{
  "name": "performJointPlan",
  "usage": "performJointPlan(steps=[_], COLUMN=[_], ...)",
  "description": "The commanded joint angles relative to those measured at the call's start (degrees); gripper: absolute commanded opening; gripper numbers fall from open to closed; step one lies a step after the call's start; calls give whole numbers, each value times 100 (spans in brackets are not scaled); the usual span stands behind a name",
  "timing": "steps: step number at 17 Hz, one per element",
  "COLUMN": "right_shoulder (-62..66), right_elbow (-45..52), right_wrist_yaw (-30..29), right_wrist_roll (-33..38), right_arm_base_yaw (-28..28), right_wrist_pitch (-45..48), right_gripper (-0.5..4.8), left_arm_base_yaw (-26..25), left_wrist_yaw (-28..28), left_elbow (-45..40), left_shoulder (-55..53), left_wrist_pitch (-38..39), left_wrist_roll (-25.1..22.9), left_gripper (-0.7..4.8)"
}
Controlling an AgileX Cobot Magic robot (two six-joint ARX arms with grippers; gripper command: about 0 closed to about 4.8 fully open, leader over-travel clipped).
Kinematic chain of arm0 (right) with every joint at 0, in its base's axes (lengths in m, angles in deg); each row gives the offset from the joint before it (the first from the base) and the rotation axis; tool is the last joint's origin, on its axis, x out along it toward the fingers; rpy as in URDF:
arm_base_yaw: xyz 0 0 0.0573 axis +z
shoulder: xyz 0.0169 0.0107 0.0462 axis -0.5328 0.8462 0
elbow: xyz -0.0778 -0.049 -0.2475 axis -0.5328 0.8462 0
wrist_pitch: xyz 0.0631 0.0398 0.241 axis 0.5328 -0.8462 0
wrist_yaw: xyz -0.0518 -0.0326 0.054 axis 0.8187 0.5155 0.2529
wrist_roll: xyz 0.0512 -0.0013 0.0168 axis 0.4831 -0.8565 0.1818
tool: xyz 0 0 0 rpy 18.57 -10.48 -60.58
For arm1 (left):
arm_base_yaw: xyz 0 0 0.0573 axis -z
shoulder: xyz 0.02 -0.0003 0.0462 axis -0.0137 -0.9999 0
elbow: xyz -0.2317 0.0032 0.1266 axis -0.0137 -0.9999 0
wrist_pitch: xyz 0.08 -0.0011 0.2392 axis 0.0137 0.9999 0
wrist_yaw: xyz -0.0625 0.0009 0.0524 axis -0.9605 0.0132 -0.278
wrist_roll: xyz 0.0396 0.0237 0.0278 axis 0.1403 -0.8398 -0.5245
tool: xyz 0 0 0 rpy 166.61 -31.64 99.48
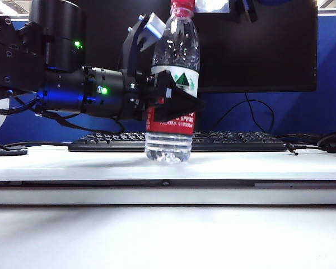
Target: Unscrew the cap from the plastic bottle on the table.
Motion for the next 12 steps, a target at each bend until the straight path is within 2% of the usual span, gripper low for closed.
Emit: performJointPlan(steps=[1,8,11,12], right_shoulder=[-26,-31,-44,-63], right_elbow=[-13,-15,-15,-13], right_wrist_yaw=[-223,-94,291,623], right_wrist_roll=[490,560,557,507], right_arm_base_yaw=[57,57,55,46], right_wrist_pitch=[400,538,564,544], right_gripper=[166,172,172,172], left_arm_base_yaw=[2,2,2,2], left_wrist_yaw=[28,26,24,26], left_elbow=[44,44,44,44], left_shoulder=[39,39,39,39], left_wrist_pitch=[-214,-210,-210,-210], left_wrist_roll=[-24,-22,-24,-24], left_gripper=[269,269,269,269])
